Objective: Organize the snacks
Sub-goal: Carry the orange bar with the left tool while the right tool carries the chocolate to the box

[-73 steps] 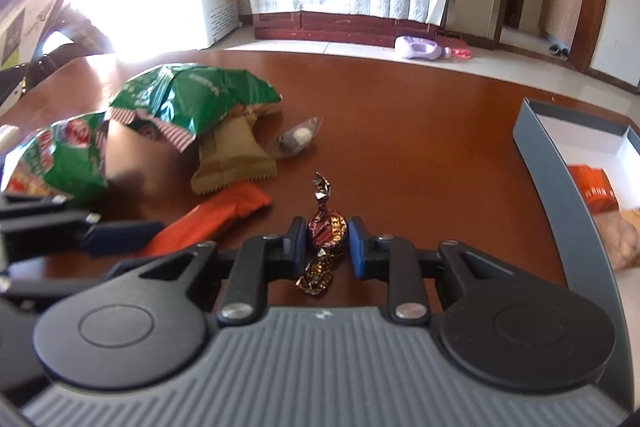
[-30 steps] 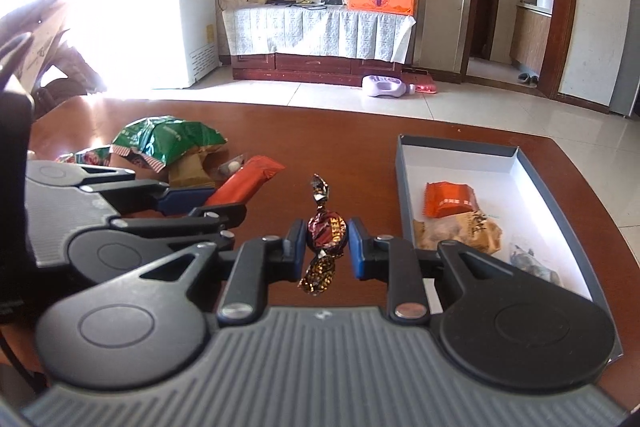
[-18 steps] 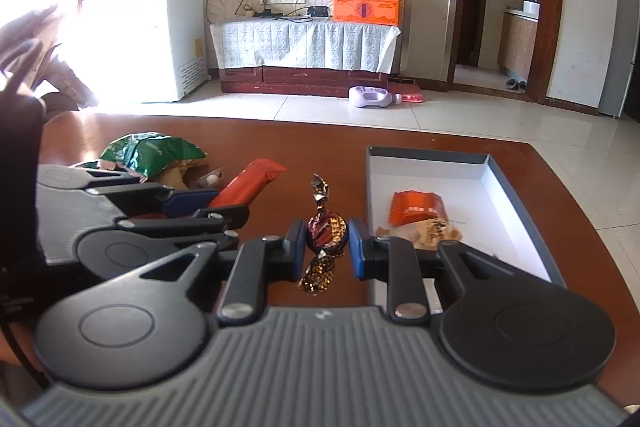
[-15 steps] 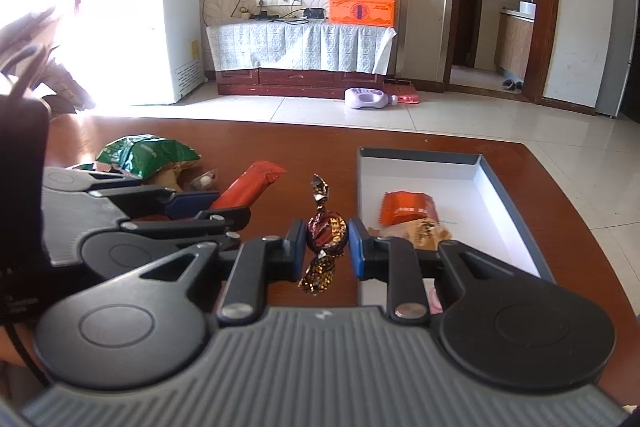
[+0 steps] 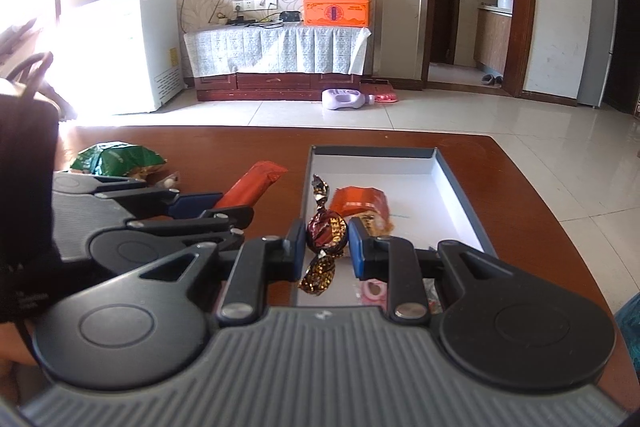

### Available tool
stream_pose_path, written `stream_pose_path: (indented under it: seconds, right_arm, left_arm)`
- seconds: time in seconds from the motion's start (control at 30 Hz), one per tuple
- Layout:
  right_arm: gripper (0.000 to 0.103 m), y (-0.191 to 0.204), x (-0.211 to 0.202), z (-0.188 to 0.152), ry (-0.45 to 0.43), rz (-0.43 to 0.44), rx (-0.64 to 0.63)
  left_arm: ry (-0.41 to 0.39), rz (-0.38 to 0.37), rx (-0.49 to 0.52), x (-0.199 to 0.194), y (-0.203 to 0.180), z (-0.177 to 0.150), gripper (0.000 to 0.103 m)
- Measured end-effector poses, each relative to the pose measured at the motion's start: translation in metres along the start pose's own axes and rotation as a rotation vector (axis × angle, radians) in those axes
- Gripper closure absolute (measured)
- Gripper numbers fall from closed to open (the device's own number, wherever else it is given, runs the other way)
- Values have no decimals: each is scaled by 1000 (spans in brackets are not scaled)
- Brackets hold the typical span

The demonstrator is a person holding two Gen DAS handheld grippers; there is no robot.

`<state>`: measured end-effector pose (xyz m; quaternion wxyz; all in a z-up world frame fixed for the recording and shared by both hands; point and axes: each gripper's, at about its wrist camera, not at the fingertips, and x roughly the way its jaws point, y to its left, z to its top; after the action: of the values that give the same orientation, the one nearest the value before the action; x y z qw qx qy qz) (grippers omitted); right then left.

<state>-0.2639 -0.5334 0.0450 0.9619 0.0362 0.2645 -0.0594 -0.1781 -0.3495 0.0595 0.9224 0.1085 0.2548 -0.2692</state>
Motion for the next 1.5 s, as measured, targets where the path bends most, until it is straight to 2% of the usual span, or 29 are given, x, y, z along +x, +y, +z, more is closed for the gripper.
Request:
stream_pose_path:
  seconds: [0.57,1.0,1.5]
  right_arm:
    - [77,-32,-3,-7,2,-46,57]
    - [77,-52,4,-13,30,-73,89]
    - [77,-60,12,-18,64,-80,95]
  left_arm:
    - [5,-37,3,27,-29,12,78]
    - [36,-69,1,68,-51,16,78]
    - [31,-103,36,98,-75,25,76]
